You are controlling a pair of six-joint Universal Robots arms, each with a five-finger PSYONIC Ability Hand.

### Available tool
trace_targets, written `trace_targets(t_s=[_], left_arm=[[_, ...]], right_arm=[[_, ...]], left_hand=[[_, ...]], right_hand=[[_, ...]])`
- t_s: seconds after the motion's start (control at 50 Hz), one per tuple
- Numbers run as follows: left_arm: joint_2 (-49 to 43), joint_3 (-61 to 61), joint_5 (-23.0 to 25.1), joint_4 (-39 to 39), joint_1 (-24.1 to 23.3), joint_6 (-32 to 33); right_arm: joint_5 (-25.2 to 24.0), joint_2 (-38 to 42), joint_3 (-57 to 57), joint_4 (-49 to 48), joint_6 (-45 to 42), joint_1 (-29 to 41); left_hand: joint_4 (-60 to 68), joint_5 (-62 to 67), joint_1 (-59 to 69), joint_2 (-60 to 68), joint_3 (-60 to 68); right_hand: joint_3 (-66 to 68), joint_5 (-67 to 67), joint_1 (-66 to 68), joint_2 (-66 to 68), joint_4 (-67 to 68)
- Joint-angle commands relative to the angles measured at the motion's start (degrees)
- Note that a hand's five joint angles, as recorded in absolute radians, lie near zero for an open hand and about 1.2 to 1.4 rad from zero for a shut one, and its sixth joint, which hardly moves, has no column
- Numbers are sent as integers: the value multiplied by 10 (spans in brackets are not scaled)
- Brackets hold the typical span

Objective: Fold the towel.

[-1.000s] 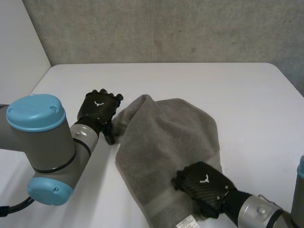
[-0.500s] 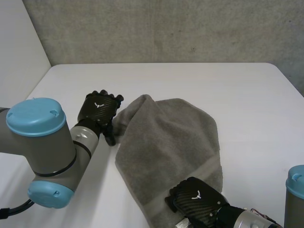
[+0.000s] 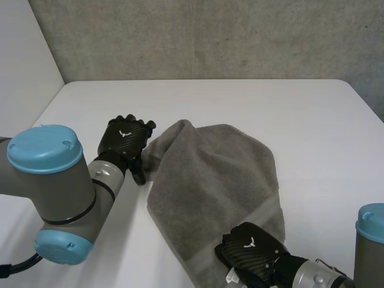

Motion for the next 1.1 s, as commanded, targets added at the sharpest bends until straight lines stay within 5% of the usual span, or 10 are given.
trace_targets(t_s=[0.02,0.16,0.38,0.48,0.56,0.6,0.68,0.9,1.1], left_arm=[[0,-1,0,0,-1,1],[0,0,0,1,-3,3],[-7,-2,-1,27,-10,7],[-10,-2,-1,28,-17,7],[-11,-5,-1,28,-17,7],[-10,-9,0,29,-17,7],[-9,-11,0,33,-17,7],[-6,-18,0,37,-18,7],[-10,-22,2,37,-29,4]], right_arm=[[19,-8,-33,1,0,-20],[115,-9,-141,0,5,-123],[311,120,-312,-37,10,-124],[346,177,-358,-32,11,-124],[342,172,-346,-32,12,-123],[340,135,-321,-32,12,-125],[300,51,-262,-34,12,-124],[169,-111,-119,-32,1,-131],[138,-111,-72,-41,-63,-164]], left_hand=[[-46,-125,-49,-149,-39],[-46,-125,-49,-149,-39],[-42,-122,-46,-145,-36],[-42,-122,-46,-145,-36],[-42,-122,-46,-145,-36],[-42,-122,-46,-145,-36],[-42,-122,-46,-145,-36],[-37,-117,-41,-140,-31],[-11,-90,-14,-113,-4]], right_hand=[[41,29,39,50,32],[41,29,39,50,32],[41,29,39,50,32],[20,8,18,29,11],[-101,-114,-103,-93,-110],[-392,-405,-394,-384,-402],[-473,-485,-474,-464,-482],[-488,-501,-490,-480,-497],[-461,-474,-463,-453,-470]])
